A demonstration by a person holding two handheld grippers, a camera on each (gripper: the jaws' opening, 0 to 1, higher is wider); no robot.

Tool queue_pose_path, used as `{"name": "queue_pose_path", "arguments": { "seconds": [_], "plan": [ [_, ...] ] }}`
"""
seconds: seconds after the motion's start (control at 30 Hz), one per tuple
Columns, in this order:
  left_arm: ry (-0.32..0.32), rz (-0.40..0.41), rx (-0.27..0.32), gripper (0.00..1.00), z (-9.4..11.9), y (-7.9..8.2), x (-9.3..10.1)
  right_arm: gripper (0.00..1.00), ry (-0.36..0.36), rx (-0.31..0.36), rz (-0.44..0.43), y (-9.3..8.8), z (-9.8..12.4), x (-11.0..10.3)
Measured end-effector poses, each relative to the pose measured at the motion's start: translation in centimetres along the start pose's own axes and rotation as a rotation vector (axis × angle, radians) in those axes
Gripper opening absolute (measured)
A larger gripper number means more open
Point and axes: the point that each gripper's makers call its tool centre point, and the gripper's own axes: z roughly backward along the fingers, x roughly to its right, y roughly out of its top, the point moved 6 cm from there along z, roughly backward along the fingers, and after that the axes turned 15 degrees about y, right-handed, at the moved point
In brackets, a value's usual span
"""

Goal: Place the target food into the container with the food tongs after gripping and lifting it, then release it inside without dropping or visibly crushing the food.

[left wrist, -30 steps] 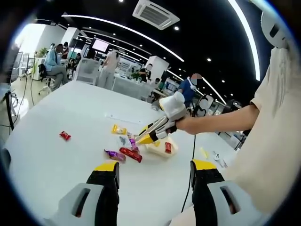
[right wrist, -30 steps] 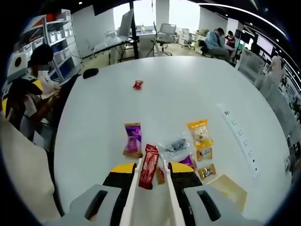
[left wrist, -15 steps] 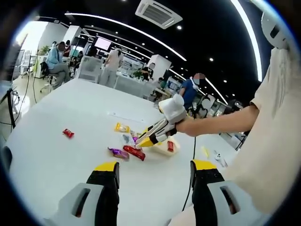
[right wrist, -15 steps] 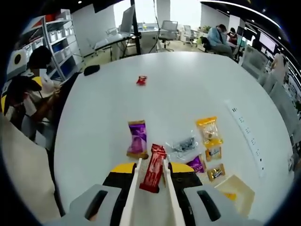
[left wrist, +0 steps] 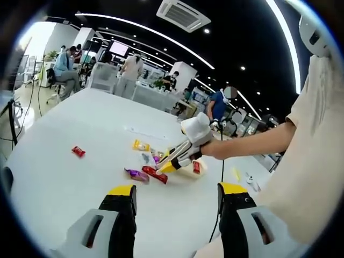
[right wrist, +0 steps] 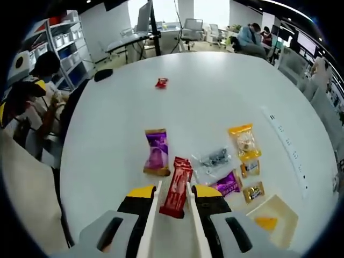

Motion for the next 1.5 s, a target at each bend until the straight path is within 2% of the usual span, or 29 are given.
{"name": "queue_pose_path", "arguments": {
  "seconds": [0.83, 1.5],
  "plan": [
    [-0.009, 0.002, -0.013, 0.6, -0.6, 0.3, -0.1, 0.27, -0.017, -0.042, 0.012, -0.5, -0.8, 0.8],
    [-0.001, 0.011, -0.018, 0.6, -0.6, 0.1, -0.5, 0.27, -0.022, -0.072, 0.031, -0.7, -1.9, 0.6]
  ]
}}
